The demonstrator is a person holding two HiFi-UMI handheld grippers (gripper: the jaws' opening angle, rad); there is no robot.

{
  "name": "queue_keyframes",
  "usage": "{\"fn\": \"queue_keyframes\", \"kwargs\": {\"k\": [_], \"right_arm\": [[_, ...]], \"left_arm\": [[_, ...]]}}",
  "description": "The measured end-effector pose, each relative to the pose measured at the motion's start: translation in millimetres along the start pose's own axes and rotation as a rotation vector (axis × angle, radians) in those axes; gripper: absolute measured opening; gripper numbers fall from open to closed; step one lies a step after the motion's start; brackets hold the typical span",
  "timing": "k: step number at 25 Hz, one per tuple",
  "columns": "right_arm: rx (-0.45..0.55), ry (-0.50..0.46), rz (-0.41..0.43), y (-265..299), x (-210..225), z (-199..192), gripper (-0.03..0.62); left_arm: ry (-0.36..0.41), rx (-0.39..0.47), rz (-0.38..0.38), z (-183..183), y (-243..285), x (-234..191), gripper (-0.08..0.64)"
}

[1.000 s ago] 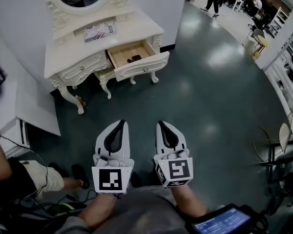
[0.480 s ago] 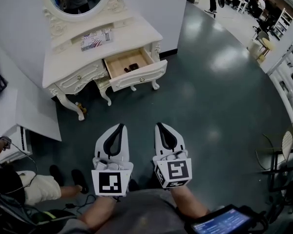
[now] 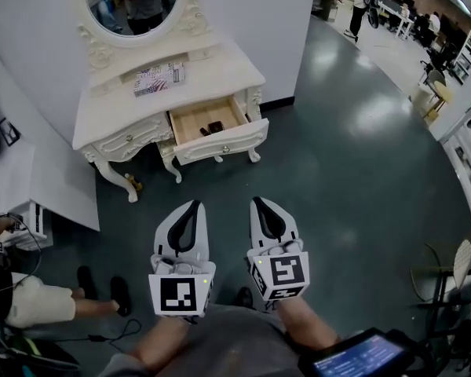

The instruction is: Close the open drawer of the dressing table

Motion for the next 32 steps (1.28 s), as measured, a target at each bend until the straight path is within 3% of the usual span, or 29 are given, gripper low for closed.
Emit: {"fn": "queue_keyframes", "kwargs": {"k": [7, 15, 25, 32], "right_arm": [[0.011, 0.012, 0.041, 21.4, 10.5, -7.1, 0.014], [-0.025, 0.001, 0.059, 55.3, 8.0, -18.0, 0.015], [-0.117, 0.021, 0.053, 150.4, -0.3, -36.5, 0.015], [-0.121, 0.031, 0.044, 224.2, -4.7, -28.6, 0.015]], "left_arm": [[0.014, -0.008, 0.044, -3.0, 16.9, -1.9, 0.015], [-0.017, -0.026, 0.052, -16.3, 43.7, -31.7, 0.015], [-0.085, -0.092, 0.051, -32.9, 121.0, -108.8, 0.015], [-0.080, -0.087, 0.041, -26.4, 170.2, -166.0, 0.015]]}}
Point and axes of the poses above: the fingertips, and each gripper's own axes: y forward along the fingers, x to its right, z out of its top, the point moved 10 cm from there along -y, backward along the fingers, and after that the axes turned 15 degrees about -y, right-handed, at the moved point
